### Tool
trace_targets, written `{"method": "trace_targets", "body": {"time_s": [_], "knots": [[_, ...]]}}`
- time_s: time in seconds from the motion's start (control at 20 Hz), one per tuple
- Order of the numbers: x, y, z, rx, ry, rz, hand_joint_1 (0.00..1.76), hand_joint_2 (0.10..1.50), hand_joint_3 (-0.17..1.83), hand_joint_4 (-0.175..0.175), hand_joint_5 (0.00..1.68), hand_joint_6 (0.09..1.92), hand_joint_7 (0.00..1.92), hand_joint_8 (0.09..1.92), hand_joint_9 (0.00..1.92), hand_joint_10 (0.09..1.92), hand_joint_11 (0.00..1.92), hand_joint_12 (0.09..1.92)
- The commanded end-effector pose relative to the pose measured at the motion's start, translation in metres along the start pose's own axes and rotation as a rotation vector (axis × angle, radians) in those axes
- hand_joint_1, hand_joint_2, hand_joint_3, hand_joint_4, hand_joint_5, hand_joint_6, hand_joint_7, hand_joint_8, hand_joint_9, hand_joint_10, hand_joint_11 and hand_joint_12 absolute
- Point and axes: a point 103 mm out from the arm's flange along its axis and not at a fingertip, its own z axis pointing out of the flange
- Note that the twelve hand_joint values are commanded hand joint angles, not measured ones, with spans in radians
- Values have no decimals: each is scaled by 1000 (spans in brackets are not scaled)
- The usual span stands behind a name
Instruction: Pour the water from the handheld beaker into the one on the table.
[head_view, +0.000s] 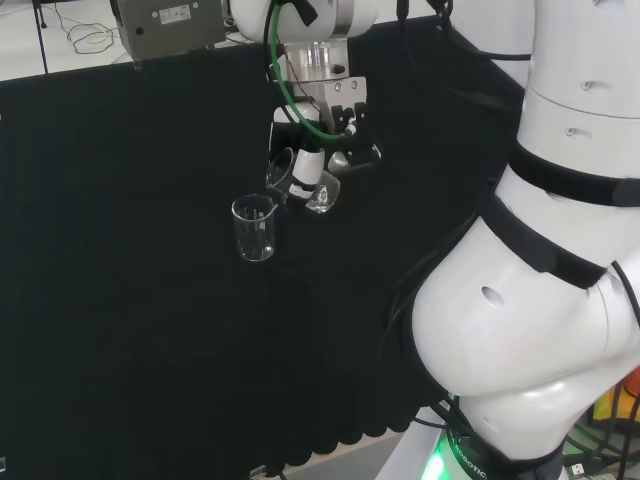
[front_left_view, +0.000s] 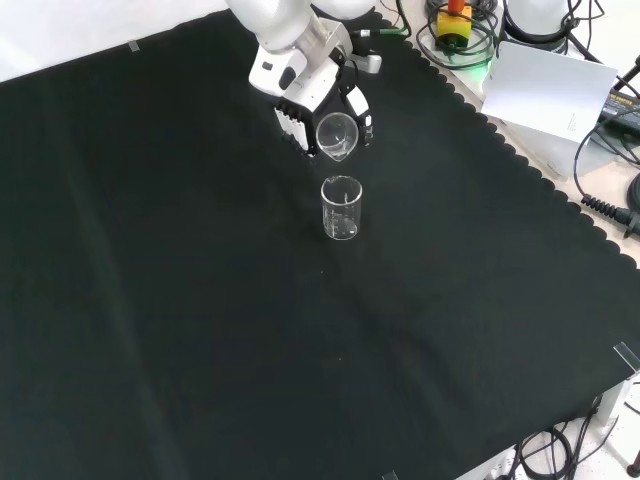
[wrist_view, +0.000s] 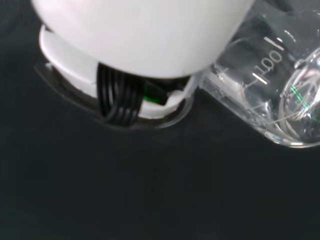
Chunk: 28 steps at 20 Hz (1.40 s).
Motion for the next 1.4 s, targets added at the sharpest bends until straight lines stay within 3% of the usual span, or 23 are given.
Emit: {"method": "trace_targets", "body": {"time_s": [0.05, 1.4], "knots": [[8, 6, 2, 65, -77, 17, 1439, 619, 571, -175, 1439, 282, 1501, 87, 1673, 87, 1243, 632], [24, 18, -12, 215, -266, 105, 1439, 612, 583, -175, 1442, 282, 1512, 87, 1675, 87, 1244, 633]]}}
